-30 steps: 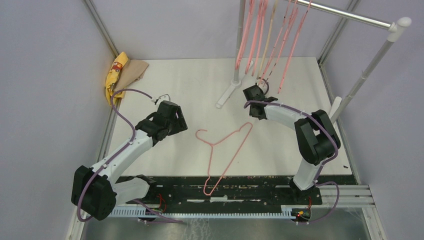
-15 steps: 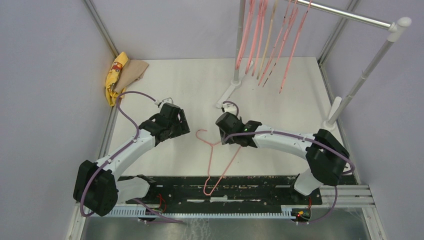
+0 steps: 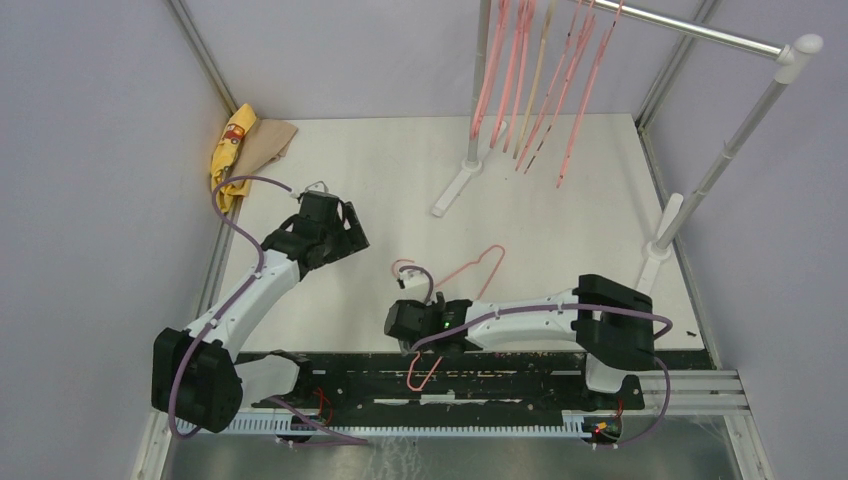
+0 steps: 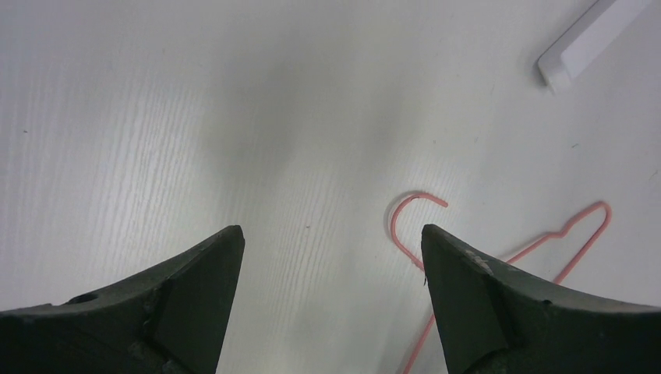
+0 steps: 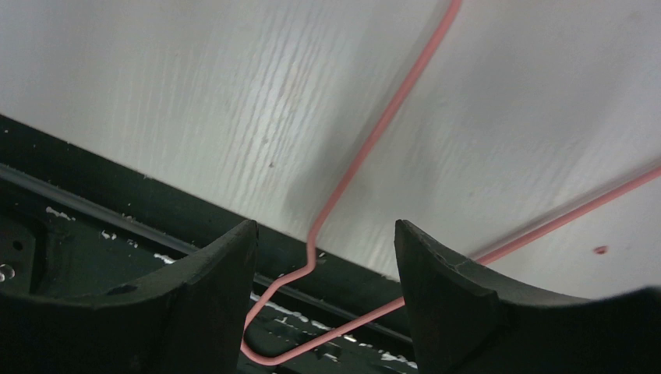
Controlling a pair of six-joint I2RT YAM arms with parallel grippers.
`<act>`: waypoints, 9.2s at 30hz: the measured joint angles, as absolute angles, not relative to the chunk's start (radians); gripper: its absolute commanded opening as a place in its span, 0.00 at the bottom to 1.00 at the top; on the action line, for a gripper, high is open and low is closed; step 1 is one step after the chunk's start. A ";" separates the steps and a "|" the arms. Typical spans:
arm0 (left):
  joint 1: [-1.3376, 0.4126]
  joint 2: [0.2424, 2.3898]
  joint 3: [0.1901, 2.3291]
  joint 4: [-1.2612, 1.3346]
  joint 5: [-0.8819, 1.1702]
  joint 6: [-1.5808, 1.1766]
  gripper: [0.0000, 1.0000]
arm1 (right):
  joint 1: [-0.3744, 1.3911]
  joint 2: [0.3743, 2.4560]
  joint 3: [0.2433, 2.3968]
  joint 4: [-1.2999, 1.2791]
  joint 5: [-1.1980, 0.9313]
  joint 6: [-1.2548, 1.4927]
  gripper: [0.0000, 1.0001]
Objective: Organize the hangers
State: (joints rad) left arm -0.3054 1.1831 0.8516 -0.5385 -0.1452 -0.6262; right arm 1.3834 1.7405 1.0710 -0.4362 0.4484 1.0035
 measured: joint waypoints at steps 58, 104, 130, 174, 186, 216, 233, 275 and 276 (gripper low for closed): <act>-0.234 0.992 0.796 -0.538 -0.041 -0.583 0.91 | 1.414 1.031 0.757 -0.817 0.982 1.393 0.01; -0.241 1.123 0.784 -0.430 -0.014 -0.583 0.88 | 1.306 0.467 0.897 -1.272 0.809 1.168 0.01; -0.582 0.826 0.400 0.445 0.220 -0.905 0.93 | 1.306 0.675 0.759 -0.822 0.789 1.093 0.01; -0.599 1.053 0.589 0.167 -0.007 -0.864 0.03 | 1.307 0.993 0.802 -0.677 0.605 1.018 0.51; -0.596 1.170 0.807 -0.244 -0.168 -0.847 0.03 | 1.420 1.261 1.040 -0.764 0.734 0.922 0.79; -0.596 1.021 1.033 -0.657 -0.144 -0.829 0.03 | 1.541 2.077 1.454 -1.573 1.216 1.762 0.01; -0.606 0.808 0.900 -0.506 -0.051 -0.754 0.90 | 1.543 1.787 1.108 -1.481 1.234 1.570 0.01; -0.601 1.034 0.827 -0.300 -0.075 -0.690 0.97 | 1.543 0.833 0.772 -1.602 0.921 1.744 0.01; -0.601 1.048 0.828 -0.299 -0.073 -0.689 0.97 | 1.543 0.843 0.784 -1.602 0.920 1.752 0.01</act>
